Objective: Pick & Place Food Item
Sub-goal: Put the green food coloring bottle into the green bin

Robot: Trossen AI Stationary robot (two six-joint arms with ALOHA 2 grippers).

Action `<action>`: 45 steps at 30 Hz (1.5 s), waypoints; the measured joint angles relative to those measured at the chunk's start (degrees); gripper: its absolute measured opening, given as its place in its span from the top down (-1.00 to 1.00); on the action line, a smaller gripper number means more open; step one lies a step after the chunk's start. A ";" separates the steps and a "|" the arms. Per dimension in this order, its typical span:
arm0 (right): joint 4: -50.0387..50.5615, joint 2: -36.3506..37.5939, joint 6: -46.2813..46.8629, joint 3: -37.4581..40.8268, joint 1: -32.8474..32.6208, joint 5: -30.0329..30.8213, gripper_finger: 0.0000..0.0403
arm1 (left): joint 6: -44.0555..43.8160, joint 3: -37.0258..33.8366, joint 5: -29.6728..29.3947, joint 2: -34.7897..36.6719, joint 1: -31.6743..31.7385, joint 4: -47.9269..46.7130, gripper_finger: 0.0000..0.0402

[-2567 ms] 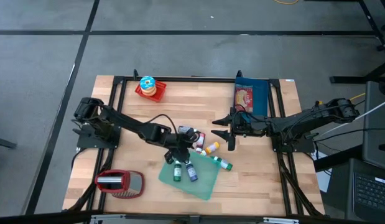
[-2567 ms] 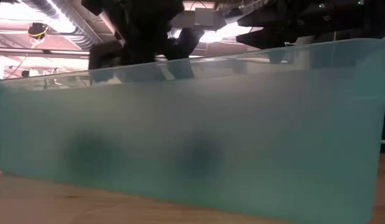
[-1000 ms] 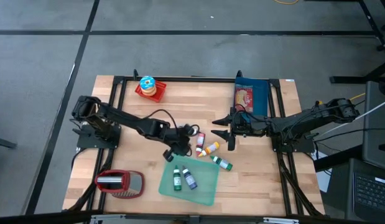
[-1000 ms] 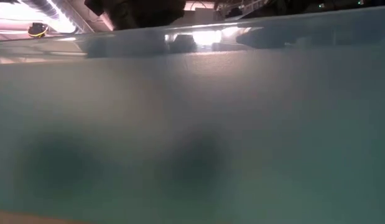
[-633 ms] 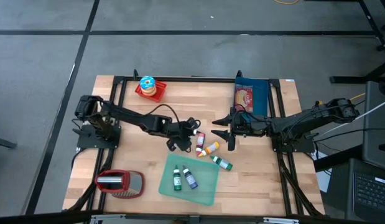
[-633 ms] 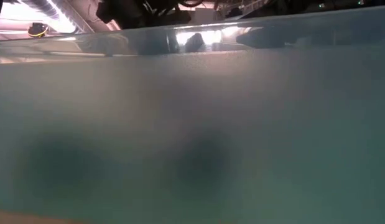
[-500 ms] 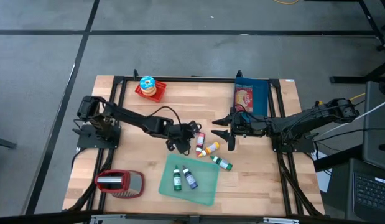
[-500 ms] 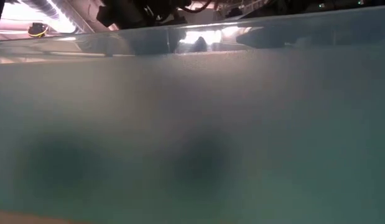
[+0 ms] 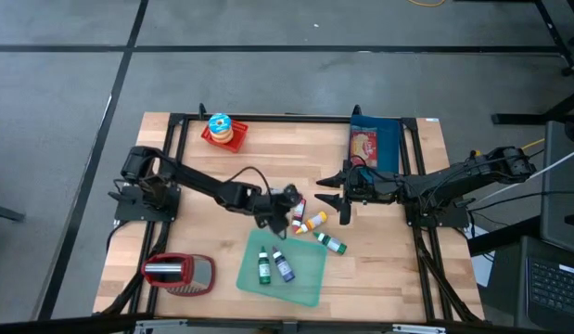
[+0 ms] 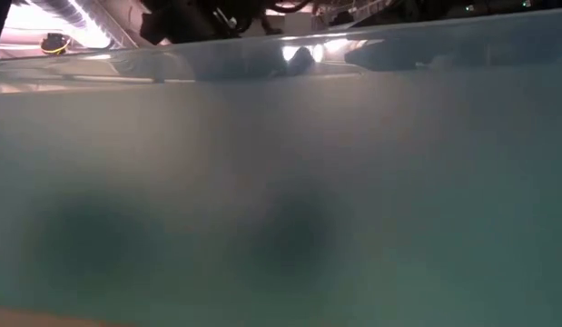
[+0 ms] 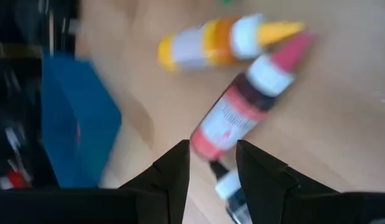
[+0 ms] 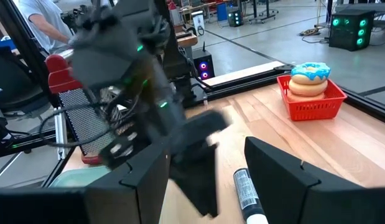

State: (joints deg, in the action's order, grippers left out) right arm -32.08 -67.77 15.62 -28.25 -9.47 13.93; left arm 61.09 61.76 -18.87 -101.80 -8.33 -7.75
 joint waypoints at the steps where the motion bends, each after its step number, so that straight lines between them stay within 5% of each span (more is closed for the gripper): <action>1: 0.00 0.00 -0.17 0.00 0.00 0.02 -0.05 | -2.80 0.00 0.06 0.54 0.65 -0.35 0.37; 9: 5.18 -0.71 5.53 -0.12 -1.54 -2.23 -0.04 | -28.29 0.02 3.14 3.88 4.56 -1.69 0.37; 16: 19.34 -8.33 10.99 -7.94 -3.93 -3.16 -0.04 | -38.76 0.00 -2.32 3.87 3.86 -1.83 0.37; 20: 27.19 -12.79 10.73 -14.29 -5.10 -6.03 -0.04 | -41.49 -1.18 0.92 5.37 3.51 0.25 0.37; 26: 40.83 -13.12 10.59 -19.69 -5.69 -0.67 -0.04 | -43.47 -11.07 6.26 14.48 4.43 10.76 0.37; 35: 45.37 -6.40 9.00 -19.74 -8.82 5.41 -0.04 | -51.28 -36.09 7.31 39.73 5.30 28.91 0.37; 40: 48.17 -6.37 19.53 -19.77 -10.63 5.49 -0.04 | -54.47 -44.18 2.15 49.40 2.80 32.45 0.37; 45: 50.44 -12.74 29.41 -19.74 -11.87 0.32 -0.04 | -54.47 -46.05 0.35 51.48 1.55 33.40 0.37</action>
State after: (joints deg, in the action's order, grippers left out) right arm 18.37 -80.50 45.03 -47.99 -21.34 14.26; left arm 6.63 15.70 -18.52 -50.33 -6.78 25.64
